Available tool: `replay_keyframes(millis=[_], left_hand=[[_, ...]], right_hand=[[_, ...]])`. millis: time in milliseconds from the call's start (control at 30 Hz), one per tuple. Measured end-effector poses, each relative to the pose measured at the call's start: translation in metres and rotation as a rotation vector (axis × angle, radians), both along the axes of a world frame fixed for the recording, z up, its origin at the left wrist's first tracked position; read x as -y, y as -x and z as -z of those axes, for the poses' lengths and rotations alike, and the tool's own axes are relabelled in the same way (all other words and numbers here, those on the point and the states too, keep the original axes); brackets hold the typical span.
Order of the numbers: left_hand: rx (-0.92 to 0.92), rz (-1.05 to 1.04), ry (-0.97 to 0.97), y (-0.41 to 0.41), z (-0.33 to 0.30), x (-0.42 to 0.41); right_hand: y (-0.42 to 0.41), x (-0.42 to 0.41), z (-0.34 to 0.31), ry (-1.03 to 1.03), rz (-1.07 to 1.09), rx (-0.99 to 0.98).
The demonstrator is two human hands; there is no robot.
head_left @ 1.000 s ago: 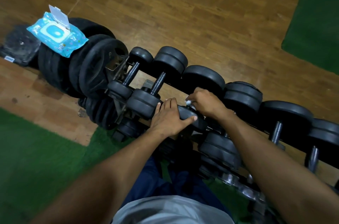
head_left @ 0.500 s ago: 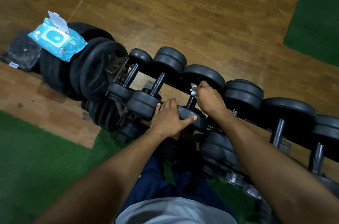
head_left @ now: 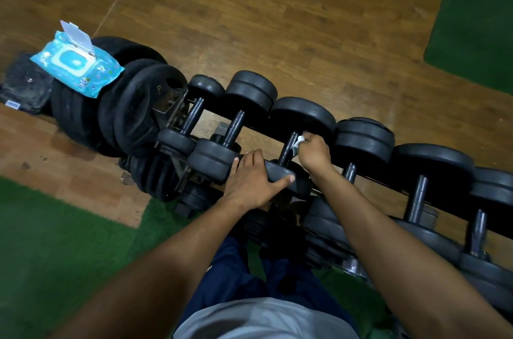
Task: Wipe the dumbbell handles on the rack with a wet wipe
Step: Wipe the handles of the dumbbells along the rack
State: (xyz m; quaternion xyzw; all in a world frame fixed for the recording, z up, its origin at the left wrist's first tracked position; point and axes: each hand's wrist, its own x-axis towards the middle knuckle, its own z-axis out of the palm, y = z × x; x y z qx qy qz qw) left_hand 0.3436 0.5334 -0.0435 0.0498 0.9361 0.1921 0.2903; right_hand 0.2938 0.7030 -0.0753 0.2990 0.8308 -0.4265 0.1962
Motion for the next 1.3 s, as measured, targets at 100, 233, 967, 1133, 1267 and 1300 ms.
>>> replay_keyframes(millis=[100,233,967,1133,1267,1300], left_hand=[[0.002,0.004,0.015,0.001,0.000,0.000],[0.004,0.007,0.020,0.000,-0.001,-0.001],[-0.106,0.067,0.087,0.004,-0.004,-0.023],[-0.122,0.072,0.085,0.003,-0.003,-0.022],[-0.128,0.079,0.099,0.002,-0.002,-0.020],[-0.132,0.080,0.101,0.002,-0.001,-0.020]], right_hand=[[0.003,0.003,0.002,0.047,0.070,0.023],[-0.007,-0.005,0.031,0.208,0.151,0.140],[-0.017,-0.012,0.016,0.437,0.077,0.285],[-0.010,-0.013,0.011,0.548,0.068,0.338],[-0.011,-0.016,0.014,0.471,-0.019,0.323],[-0.013,-0.018,0.015,0.443,-0.040,0.295]])
